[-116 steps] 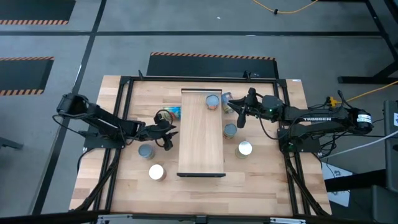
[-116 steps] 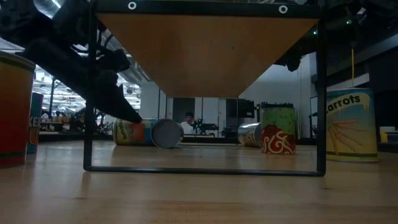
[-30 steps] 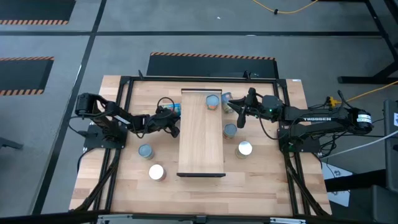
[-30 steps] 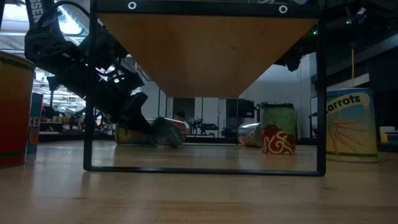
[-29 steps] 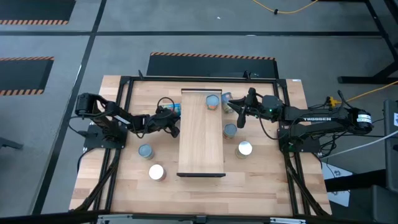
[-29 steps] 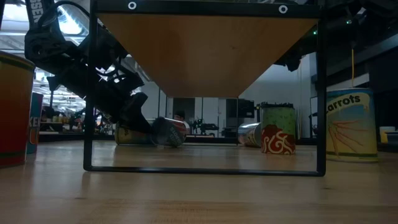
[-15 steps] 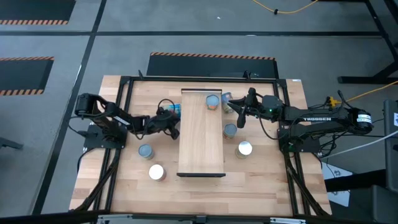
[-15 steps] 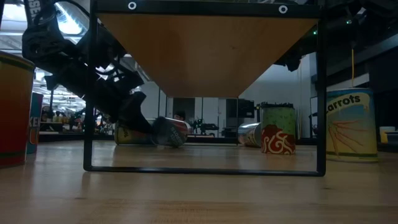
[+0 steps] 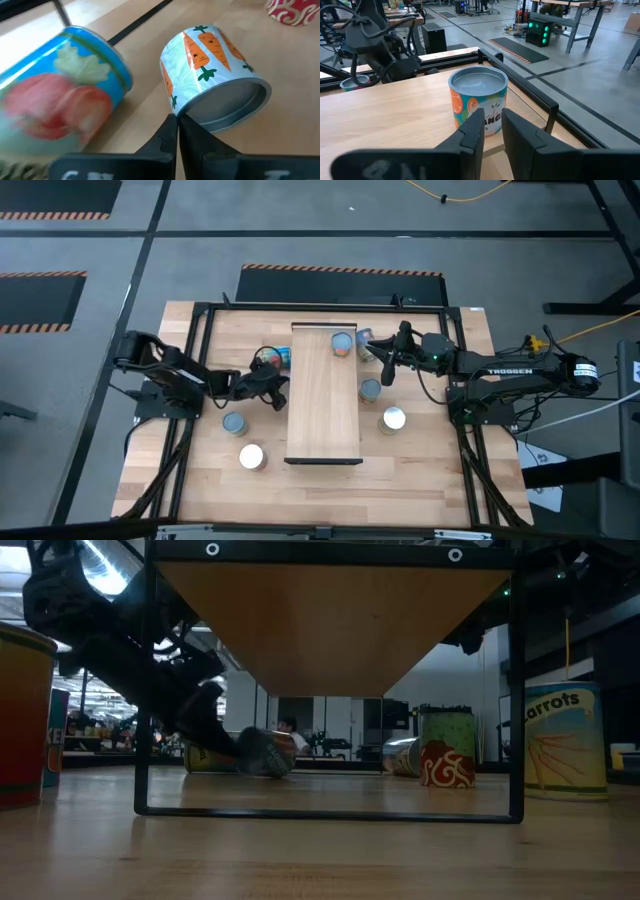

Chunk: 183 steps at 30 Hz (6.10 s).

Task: Pick and place cans onto a shelf
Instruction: Put the small canned carrots on the shelf

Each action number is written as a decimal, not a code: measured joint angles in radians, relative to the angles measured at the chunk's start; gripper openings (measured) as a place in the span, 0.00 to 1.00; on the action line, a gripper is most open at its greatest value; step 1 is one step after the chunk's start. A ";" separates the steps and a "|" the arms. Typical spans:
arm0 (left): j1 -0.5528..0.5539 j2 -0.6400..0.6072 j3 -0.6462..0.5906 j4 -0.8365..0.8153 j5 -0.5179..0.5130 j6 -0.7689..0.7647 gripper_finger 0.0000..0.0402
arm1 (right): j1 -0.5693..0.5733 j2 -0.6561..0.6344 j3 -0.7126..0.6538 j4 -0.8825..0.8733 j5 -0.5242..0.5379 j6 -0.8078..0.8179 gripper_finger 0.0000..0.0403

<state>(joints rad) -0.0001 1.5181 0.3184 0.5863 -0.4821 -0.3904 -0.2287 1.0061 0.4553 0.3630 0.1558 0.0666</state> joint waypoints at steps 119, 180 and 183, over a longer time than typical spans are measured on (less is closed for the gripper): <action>0.285 -0.240 1.135 -1.511 0.548 -0.397 0.00 | 0.000 0.000 0.000 0.005 -0.132 0.007 0.18; 0.508 0.172 1.386 -1.746 0.824 -0.569 0.05 | 0.000 0.000 0.000 -0.001 -0.132 0.004 0.18; 0.507 0.172 1.386 -1.745 0.822 -0.568 0.04 | 0.000 0.000 0.000 -0.001 -0.132 0.004 0.18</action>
<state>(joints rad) 0.5072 1.6897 1.7042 -1.1586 0.3394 -0.9588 -0.2286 1.0058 0.4555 0.3618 0.0242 0.0708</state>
